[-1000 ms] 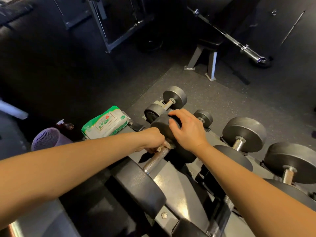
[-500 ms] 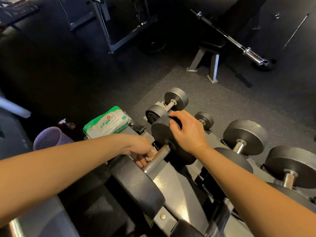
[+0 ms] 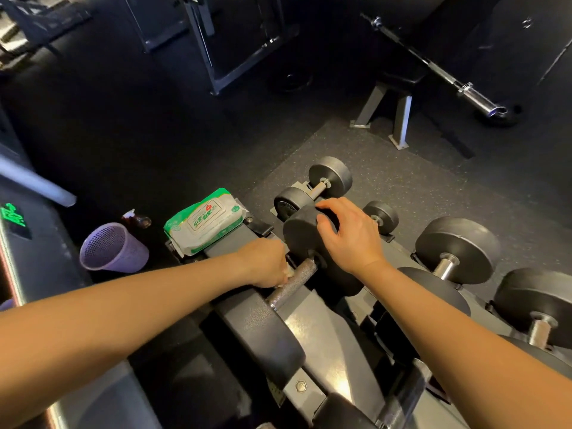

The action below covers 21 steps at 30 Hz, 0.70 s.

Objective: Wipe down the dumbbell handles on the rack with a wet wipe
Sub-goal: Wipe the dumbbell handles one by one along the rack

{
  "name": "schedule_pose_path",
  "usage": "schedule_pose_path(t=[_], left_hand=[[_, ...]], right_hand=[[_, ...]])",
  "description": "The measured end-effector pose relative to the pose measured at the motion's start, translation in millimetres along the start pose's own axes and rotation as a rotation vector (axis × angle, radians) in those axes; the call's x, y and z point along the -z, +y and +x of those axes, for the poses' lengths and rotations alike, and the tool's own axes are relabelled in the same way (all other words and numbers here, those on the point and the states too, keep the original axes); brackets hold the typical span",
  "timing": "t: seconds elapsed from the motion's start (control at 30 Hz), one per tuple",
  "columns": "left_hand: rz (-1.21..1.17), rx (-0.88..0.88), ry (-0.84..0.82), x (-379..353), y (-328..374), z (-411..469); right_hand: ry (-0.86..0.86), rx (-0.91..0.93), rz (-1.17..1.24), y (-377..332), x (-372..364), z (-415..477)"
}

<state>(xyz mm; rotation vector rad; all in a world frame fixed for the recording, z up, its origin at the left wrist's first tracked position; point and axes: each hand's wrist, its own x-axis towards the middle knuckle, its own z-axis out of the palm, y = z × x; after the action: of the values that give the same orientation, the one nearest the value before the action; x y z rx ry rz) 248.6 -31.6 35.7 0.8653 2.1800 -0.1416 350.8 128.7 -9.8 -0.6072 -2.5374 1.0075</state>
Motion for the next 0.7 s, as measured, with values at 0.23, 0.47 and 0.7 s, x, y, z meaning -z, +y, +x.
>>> schedule_pose_path(t=[0.23,0.47,0.7], left_hand=[[-0.175,0.058,0.016,5.5,12.2,8.5],[-0.260,0.015,0.023,-7.1,12.5,20.0],[0.052,0.114,-0.318,8.1,9.8,-6.5]], right_hand=[[-0.002,-0.004,-0.006,1.0,-1.4,-1.0],[0.013,0.022,0.000,2.9,-2.1,-0.8],[0.021,0.038,0.032,3.5,-0.4,-1.3]])
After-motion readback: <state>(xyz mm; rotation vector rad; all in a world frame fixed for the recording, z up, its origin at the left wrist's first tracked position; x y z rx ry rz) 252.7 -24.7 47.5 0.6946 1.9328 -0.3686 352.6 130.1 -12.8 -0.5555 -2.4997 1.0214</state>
